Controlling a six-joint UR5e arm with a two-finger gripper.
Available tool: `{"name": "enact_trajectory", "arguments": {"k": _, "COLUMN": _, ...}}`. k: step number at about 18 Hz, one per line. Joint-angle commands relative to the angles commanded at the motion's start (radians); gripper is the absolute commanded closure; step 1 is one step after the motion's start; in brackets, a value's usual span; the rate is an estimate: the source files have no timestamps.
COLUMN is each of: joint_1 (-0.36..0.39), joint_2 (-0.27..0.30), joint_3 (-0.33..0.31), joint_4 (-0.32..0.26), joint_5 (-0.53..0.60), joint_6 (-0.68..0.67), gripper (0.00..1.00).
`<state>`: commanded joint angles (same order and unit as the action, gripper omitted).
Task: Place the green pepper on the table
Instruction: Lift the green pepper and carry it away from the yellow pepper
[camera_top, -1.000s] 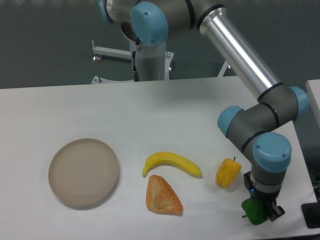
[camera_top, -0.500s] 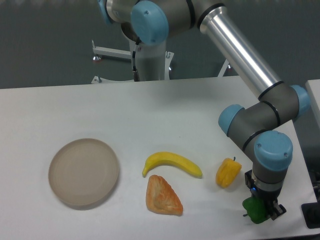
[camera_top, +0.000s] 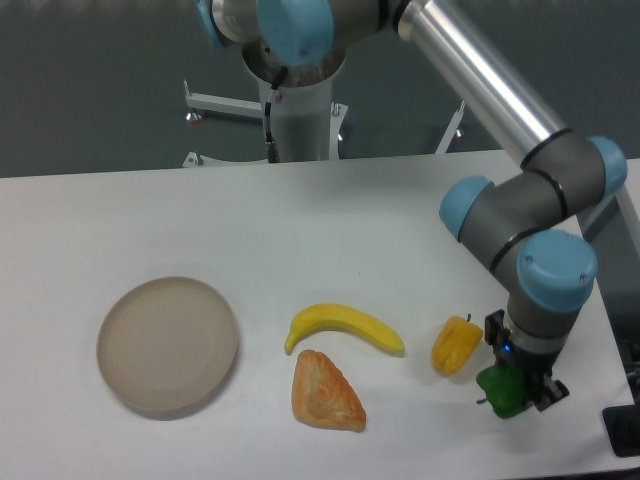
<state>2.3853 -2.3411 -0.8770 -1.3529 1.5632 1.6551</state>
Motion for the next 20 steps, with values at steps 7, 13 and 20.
{"name": "enact_trajectory", "arguments": {"k": 7, "joint_1": 0.106, "joint_2": 0.210, "joint_3": -0.314, "joint_4": 0.021, "joint_5": -0.109, "joint_6": 0.124, "gripper": 0.56}}
{"name": "enact_trajectory", "arguments": {"k": 13, "joint_1": 0.196, "joint_2": 0.316, "joint_3": -0.525, "joint_4": 0.066, "joint_5": -0.146, "joint_6": 0.261, "gripper": 0.56}}
{"name": "enact_trajectory", "arguments": {"k": 20, "joint_1": 0.238, "joint_2": 0.378, "joint_3": -0.678, "joint_4": 0.087, "joint_5": -0.204, "joint_6": 0.256, "gripper": 0.56}}
